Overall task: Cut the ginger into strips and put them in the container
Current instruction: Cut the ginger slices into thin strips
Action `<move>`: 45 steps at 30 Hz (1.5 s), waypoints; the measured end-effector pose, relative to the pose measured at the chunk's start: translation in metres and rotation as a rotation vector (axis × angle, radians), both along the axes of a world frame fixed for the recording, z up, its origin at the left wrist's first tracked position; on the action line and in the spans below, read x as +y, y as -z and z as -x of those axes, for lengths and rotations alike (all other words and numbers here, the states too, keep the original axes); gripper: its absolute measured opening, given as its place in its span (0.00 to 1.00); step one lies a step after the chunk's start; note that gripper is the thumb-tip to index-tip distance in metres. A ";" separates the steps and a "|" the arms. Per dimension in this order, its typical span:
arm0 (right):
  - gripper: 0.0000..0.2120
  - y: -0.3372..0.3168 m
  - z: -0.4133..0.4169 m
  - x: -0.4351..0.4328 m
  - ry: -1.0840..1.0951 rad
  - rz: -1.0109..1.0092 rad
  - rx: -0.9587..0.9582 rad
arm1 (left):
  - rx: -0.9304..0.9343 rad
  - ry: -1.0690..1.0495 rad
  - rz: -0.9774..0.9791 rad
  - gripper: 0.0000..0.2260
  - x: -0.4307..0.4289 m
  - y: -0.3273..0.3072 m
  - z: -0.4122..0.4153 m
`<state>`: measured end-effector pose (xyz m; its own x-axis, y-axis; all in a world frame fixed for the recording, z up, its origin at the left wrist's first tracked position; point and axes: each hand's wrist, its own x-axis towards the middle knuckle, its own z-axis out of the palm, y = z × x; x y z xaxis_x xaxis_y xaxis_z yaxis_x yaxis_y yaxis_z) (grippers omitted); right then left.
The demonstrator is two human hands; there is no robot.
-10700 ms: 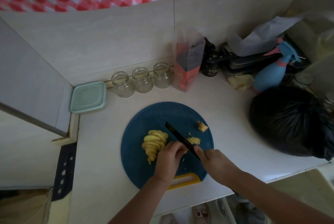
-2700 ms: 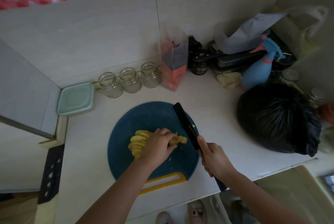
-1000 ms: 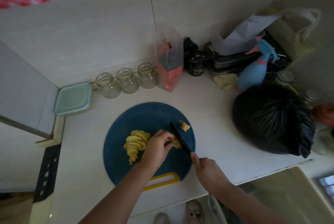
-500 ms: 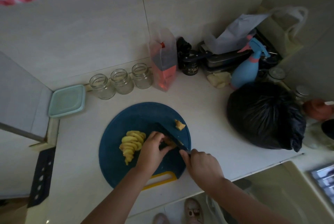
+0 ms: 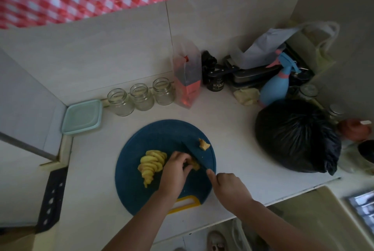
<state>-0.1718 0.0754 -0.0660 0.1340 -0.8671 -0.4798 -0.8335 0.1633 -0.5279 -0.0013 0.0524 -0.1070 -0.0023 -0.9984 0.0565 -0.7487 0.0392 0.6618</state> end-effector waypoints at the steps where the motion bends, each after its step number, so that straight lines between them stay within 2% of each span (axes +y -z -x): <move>1: 0.27 0.002 -0.003 0.000 0.001 -0.003 -0.011 | 0.001 0.007 0.003 0.08 0.001 0.001 0.001; 7: 0.28 0.011 -0.015 -0.002 0.044 -0.016 -0.095 | 0.016 -0.003 0.035 0.11 0.009 0.009 0.003; 14: 0.27 0.005 -0.004 -0.003 0.085 0.006 -0.191 | 0.042 -0.030 0.089 0.10 0.010 0.011 0.004; 19: 0.27 0.005 -0.008 0.001 0.020 0.044 -0.112 | -0.009 -0.022 0.100 0.10 0.009 0.010 0.004; 26: 0.26 0.005 -0.011 0.010 0.014 0.048 -0.101 | -0.053 -0.029 0.097 0.12 0.009 0.011 0.005; 31: 0.25 0.011 -0.013 0.014 0.012 0.043 -0.066 | -0.050 -0.032 0.101 0.12 0.009 0.012 0.005; 38: 0.25 0.015 -0.017 0.016 -0.067 0.130 0.079 | -0.014 -0.036 0.101 0.12 0.007 0.010 0.003; 45: 0.22 0.016 -0.017 0.010 -0.006 0.017 0.007 | 0.034 -0.023 0.085 0.11 0.005 0.015 0.001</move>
<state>-0.1547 0.0853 -0.0820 0.1362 -0.8745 -0.4655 -0.8381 0.1489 -0.5249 -0.0028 0.0577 -0.1216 0.0235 -0.9898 0.1404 -0.7271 0.0794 0.6819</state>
